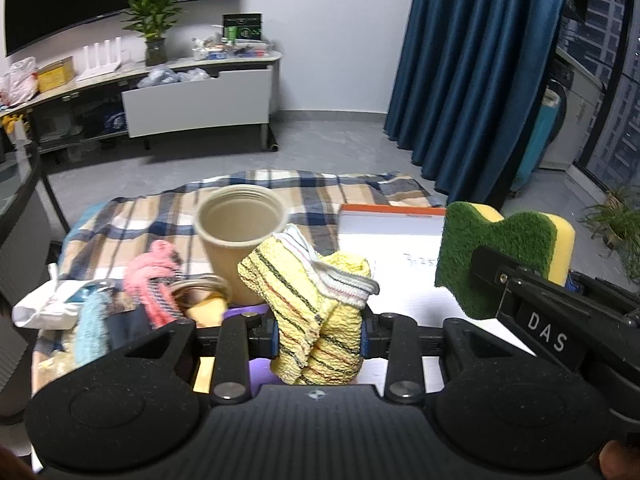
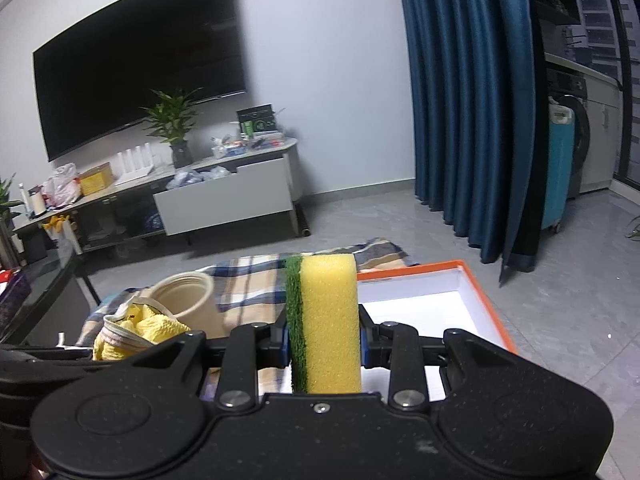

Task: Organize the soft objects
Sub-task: 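Carry the sponge with the right gripper while the left gripper carries the towel to the white box, then open the right gripper over the box while the left gripper releases the towel inside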

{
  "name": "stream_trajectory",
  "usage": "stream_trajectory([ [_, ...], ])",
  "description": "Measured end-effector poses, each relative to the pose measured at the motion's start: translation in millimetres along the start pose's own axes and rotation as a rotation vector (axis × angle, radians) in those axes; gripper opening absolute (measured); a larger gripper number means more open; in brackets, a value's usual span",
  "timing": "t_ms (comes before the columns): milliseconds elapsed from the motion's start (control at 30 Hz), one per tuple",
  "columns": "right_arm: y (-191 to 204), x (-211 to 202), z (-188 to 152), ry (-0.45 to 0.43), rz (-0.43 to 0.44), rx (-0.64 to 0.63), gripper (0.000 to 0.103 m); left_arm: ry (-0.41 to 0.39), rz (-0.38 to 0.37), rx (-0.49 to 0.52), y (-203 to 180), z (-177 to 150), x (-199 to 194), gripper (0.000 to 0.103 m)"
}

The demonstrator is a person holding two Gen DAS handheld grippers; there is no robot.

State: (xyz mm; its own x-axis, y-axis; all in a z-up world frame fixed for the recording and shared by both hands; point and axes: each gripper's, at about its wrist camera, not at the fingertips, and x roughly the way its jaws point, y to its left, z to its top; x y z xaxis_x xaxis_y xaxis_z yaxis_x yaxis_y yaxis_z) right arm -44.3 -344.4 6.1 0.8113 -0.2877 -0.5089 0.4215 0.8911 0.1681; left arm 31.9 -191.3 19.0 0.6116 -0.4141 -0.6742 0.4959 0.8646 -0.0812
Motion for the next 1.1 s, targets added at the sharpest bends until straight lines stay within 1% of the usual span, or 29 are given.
stream_trajectory([
  [233,-23.6,14.6,1.2,0.020,-0.040,0.012,0.036,0.028,-0.036,0.024,-20.6,2.4,19.5,0.035],
  [500,-47.1,33.9,5.8,0.041,-0.075,0.034,0.036,0.066,-0.057,0.045,-37.8,3.7,39.4,0.035],
  [867,-77.4,55.2,10.2,0.063,-0.104,0.049,0.037,0.105,-0.078,0.069,-58.3,8.2,64.4,0.035],
  [1033,-90.2,65.5,12.7,0.075,-0.116,0.050,0.037,0.108,-0.099,0.081,-72.9,11.5,76.0,0.035],
  [1100,-94.8,69.9,15.1,0.078,-0.119,0.046,0.040,0.110,-0.119,0.083,-79.3,12.7,80.6,0.038],
])
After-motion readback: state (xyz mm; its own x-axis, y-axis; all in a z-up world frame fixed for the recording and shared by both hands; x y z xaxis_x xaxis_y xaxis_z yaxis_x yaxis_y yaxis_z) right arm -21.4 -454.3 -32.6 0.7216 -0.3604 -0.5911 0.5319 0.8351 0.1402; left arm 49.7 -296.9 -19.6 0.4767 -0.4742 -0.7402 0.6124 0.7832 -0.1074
